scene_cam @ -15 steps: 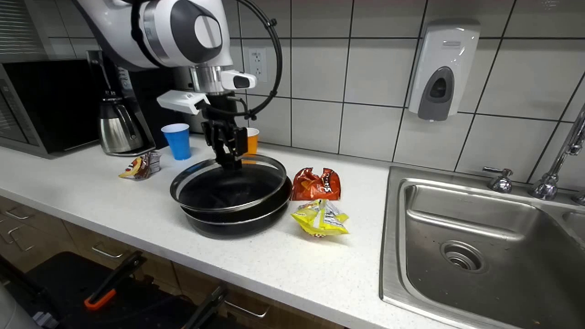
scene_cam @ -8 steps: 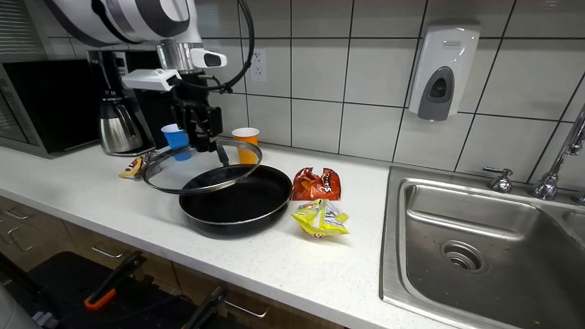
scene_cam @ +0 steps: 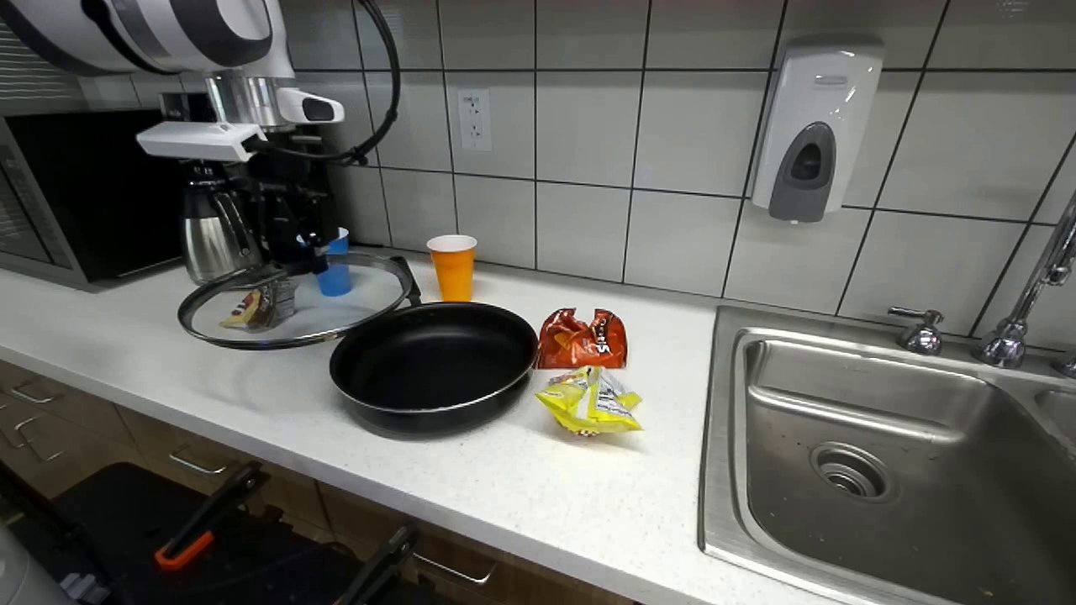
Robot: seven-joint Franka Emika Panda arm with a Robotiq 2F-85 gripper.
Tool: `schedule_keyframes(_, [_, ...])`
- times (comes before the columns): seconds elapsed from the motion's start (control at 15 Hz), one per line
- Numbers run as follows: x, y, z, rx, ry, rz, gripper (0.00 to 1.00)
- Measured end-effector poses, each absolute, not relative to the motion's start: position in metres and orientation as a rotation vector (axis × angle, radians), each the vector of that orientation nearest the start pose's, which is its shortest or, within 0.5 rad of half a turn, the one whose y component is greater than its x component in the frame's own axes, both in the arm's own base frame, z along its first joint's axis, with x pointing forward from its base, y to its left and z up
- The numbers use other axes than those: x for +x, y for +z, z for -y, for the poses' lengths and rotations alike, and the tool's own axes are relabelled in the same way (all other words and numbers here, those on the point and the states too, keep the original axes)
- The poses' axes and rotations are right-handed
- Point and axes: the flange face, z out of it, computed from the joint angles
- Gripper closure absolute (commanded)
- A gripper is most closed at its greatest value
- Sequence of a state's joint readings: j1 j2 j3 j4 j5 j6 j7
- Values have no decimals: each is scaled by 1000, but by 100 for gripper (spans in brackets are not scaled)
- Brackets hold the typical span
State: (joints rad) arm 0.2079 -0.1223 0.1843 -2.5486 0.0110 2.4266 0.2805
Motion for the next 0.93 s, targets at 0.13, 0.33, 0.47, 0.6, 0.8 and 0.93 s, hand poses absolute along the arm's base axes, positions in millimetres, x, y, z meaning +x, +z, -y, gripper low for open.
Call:
schedule_keyframes(0.13, [406, 312, -192, -3138, 3, 266, 61])
schedule_keyframes(0.33, [395, 305, -225, -3120, 32, 418, 61])
schedule_keyframes(0.47, [388, 299, -244, -3106, 56, 510, 61])
schedule_keyframes(0.6, [384, 291, -259, -3090, 82, 594, 61])
schedule_keyframes(0.8, [378, 277, -279, -3055, 128, 723, 61])
schedule_keyframes(0.93, [374, 266, -288, -3027, 166, 795, 61])
